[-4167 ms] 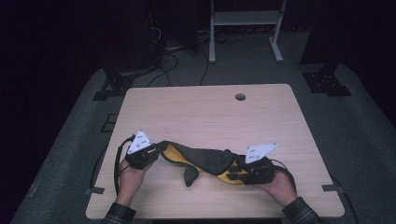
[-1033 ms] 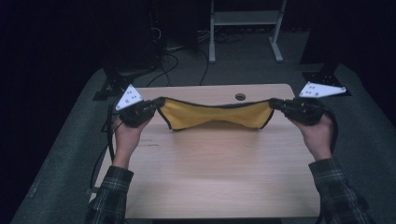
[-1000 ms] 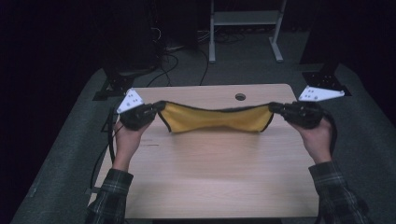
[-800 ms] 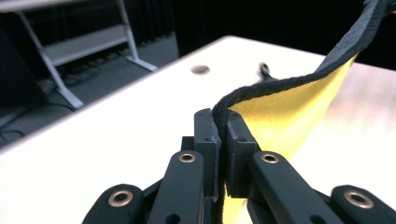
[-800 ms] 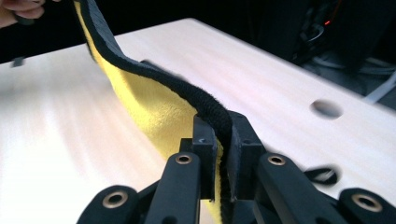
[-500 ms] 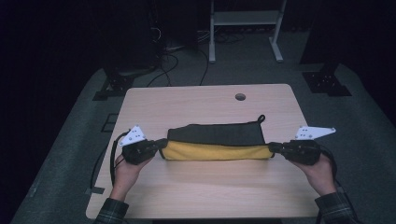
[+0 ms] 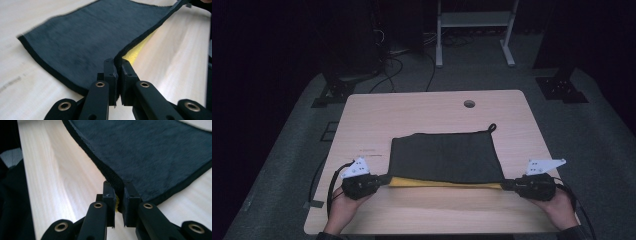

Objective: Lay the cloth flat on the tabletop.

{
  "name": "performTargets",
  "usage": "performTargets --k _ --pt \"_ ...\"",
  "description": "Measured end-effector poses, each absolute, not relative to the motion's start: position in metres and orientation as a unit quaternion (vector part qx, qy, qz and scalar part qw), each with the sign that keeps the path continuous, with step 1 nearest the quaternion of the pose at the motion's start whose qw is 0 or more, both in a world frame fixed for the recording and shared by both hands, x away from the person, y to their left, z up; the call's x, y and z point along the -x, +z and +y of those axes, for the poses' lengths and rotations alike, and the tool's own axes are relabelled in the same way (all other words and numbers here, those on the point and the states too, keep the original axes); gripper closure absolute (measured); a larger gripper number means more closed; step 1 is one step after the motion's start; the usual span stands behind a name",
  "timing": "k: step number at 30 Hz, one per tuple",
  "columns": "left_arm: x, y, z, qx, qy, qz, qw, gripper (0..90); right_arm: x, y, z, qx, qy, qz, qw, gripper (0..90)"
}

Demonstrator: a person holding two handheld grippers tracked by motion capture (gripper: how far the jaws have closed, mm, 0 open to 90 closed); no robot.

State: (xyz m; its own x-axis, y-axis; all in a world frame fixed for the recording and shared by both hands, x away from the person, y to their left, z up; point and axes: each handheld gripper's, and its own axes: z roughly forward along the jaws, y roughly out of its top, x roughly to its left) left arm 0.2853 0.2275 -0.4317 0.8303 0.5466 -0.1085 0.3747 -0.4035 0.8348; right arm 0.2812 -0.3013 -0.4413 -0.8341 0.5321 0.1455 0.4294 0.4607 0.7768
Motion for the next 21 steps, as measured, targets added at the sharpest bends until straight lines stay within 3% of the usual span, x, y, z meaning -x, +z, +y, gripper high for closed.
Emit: performTargets --k 15,18,21 --pt "-0.265 -0.466 0.222 -0.879 0.025 0.273 0.391 84.3 -0.262 -0.468 -0.295 -0.27 0.378 0.886 0.015 80.1" --pt "-0.264 -0.467 0.222 -0.879 0.026 0.275 0.389 78.0 -0.262 -0.469 -0.295 -0.267 0.379 0.886 0.012 72.9" --pt "-0.261 -0.461 0.227 -0.871 0.041 0.276 0.404 66.3 -0.262 -0.467 -0.296 -0.263 0.386 0.884 0.014 60.2"
